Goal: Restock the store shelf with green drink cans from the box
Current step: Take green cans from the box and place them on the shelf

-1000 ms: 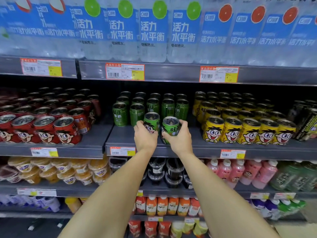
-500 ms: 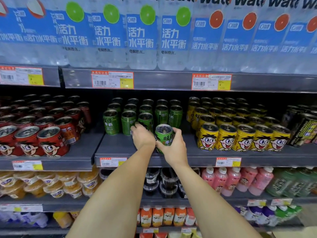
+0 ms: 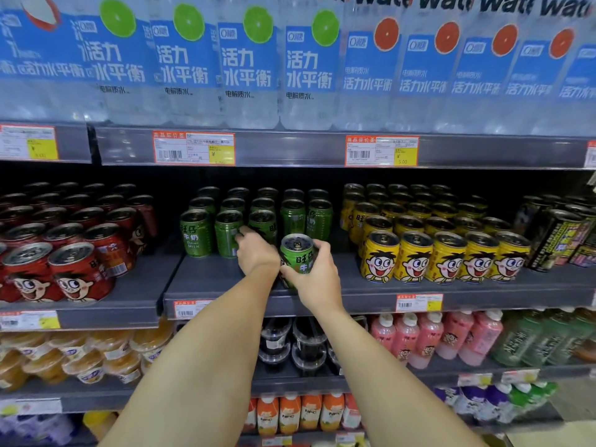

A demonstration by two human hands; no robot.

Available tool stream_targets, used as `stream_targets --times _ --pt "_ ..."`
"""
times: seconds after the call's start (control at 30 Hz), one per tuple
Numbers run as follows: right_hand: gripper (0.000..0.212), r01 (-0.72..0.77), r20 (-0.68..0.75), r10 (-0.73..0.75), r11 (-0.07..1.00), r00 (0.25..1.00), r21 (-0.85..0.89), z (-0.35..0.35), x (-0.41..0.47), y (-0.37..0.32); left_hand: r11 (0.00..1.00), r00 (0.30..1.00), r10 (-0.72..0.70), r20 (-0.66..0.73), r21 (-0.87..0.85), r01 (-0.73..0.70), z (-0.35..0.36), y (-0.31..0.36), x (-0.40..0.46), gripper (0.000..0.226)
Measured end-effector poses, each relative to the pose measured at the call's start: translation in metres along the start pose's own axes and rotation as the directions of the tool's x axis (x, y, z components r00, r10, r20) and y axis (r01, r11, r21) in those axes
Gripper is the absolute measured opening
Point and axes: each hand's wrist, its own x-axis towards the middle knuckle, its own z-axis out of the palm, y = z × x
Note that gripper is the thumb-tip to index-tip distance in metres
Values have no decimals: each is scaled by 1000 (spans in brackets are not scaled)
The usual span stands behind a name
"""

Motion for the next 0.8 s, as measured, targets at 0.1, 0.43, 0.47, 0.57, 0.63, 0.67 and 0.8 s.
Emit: stream_targets --times 0.1,0.43,0.47,0.57,0.63,0.67,0.8 --pt "72 -7 3 7 1000 1000 -8 0 0 -1 1000 1000 17 22 17 -18 -3 -2 2 51" --pt "72 -29 19 29 999 999 -34 -4 -1 -4 813 952 216 216 500 -298 -38 -45 -6 34" --pt "72 -28 20 29 999 999 -40 -4 -1 -4 793 941 230 249 512 -330 -42 -50 -7 37" --pt "72 -23 23 24 999 999 -42 -5 -2 -5 759 899 285 333 494 -424 -47 -67 -9 46" --pt "71 -26 22 27 999 999 -39 -5 -3 -6 742 875 329 356 476 -472 -47 -78 -12 52" --pt "71 -27 21 28 999 999 -40 -5 -3 -6 744 870 349 349 461 -483 -46 -82 -13 53" --pt "70 1 29 2 995 1000 -104 -6 -5 -9 752 870 395 294 440 -490 -41 -88 -17 52"
